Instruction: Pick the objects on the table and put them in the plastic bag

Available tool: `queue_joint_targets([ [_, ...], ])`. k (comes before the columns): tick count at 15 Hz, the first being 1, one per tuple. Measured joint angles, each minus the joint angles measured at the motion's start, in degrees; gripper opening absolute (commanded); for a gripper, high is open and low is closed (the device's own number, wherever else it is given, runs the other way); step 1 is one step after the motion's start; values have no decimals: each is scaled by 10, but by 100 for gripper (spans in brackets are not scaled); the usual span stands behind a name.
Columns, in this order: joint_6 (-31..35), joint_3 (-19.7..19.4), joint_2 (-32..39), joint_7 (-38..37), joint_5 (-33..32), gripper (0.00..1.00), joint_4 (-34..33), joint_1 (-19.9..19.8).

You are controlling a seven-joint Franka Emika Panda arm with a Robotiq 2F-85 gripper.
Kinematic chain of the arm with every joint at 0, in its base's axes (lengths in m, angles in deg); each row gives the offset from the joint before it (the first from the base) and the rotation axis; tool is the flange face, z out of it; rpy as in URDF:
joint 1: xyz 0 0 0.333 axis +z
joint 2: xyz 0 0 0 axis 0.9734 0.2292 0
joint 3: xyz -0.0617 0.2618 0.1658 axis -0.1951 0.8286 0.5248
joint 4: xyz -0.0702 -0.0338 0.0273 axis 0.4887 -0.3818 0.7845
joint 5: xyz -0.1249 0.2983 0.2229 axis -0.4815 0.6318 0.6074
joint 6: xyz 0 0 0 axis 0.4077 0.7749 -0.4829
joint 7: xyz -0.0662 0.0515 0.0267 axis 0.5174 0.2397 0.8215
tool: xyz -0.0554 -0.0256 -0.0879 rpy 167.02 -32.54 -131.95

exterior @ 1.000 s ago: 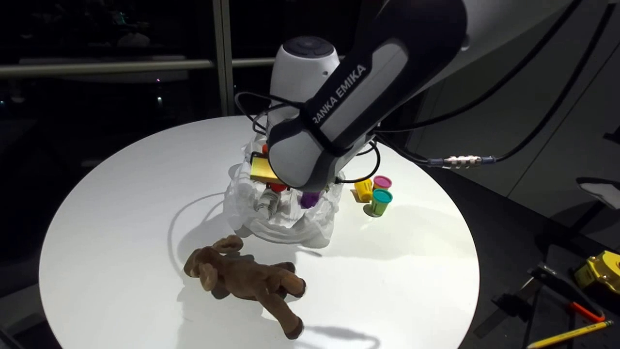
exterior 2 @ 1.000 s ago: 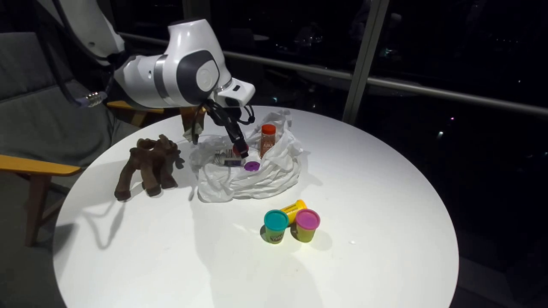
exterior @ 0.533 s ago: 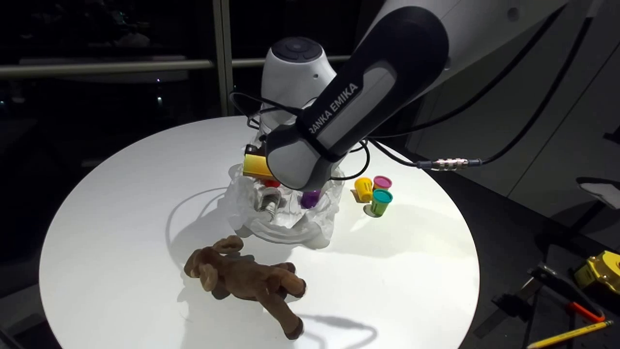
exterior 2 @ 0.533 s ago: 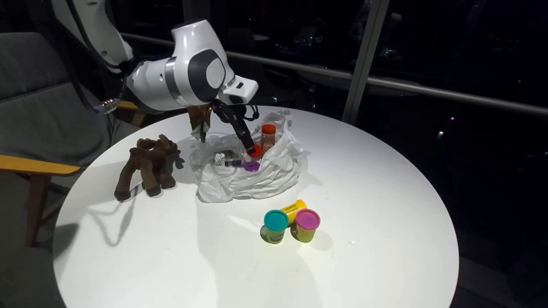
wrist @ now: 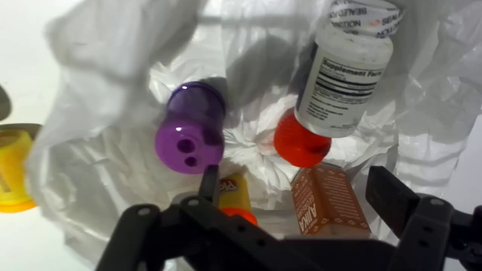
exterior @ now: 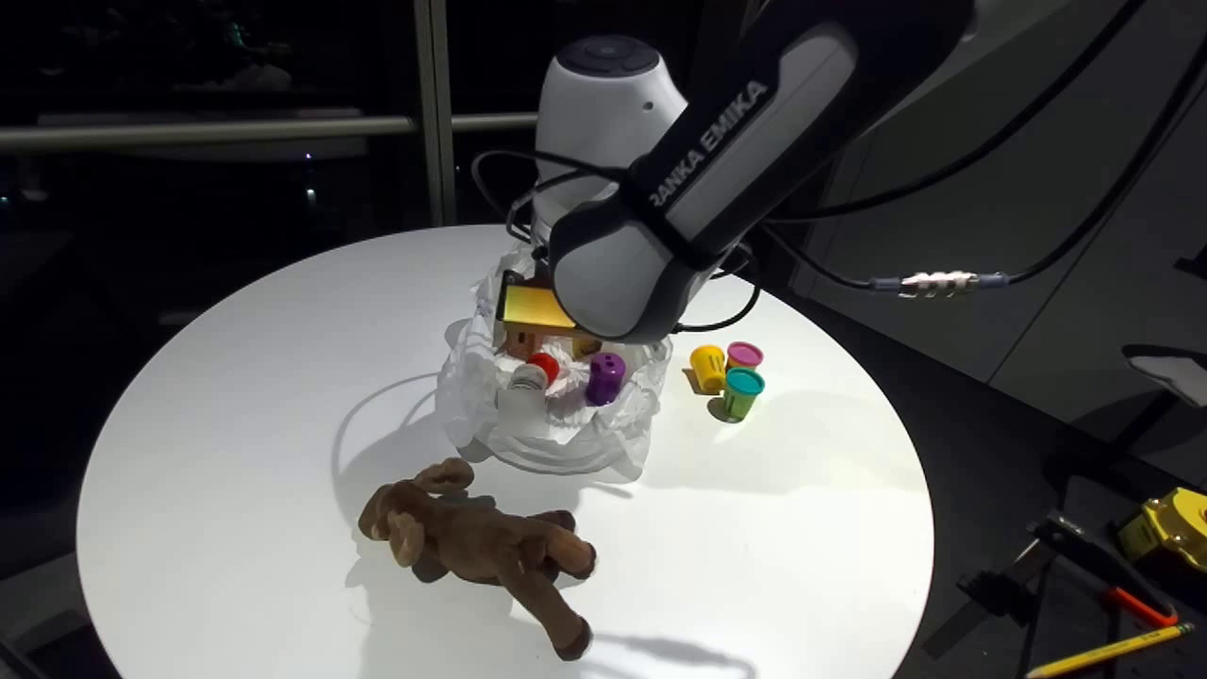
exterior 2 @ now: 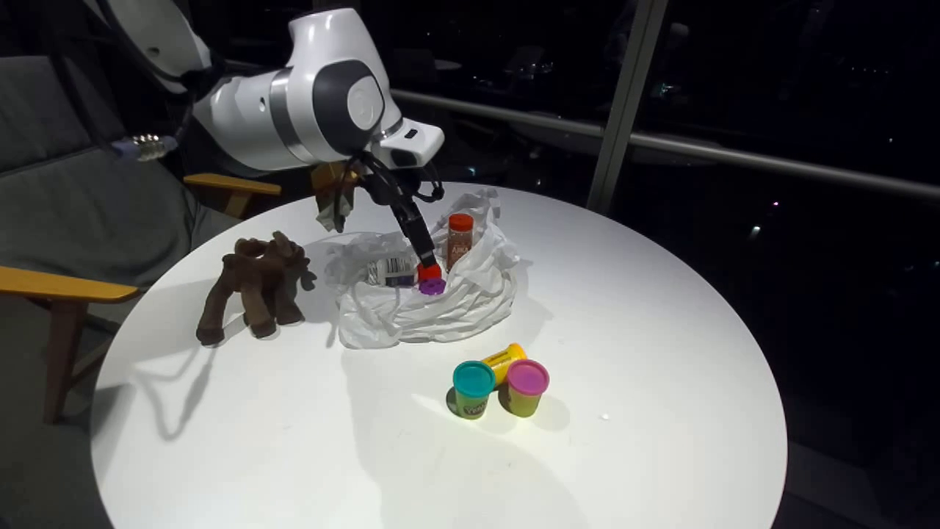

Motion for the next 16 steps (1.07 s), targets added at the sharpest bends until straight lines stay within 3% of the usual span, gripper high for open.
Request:
queue_joint_targets([
  [4, -96, -7, -118, 49, -3, 100, 102, 4],
  [8, -195, -14, -239, 47, -68, 100, 194, -12],
  [12, -263, 70, -314, 119, -79, 100, 254, -137],
  [16, -237, 144, -299, 213, -17, 100, 274, -239],
])
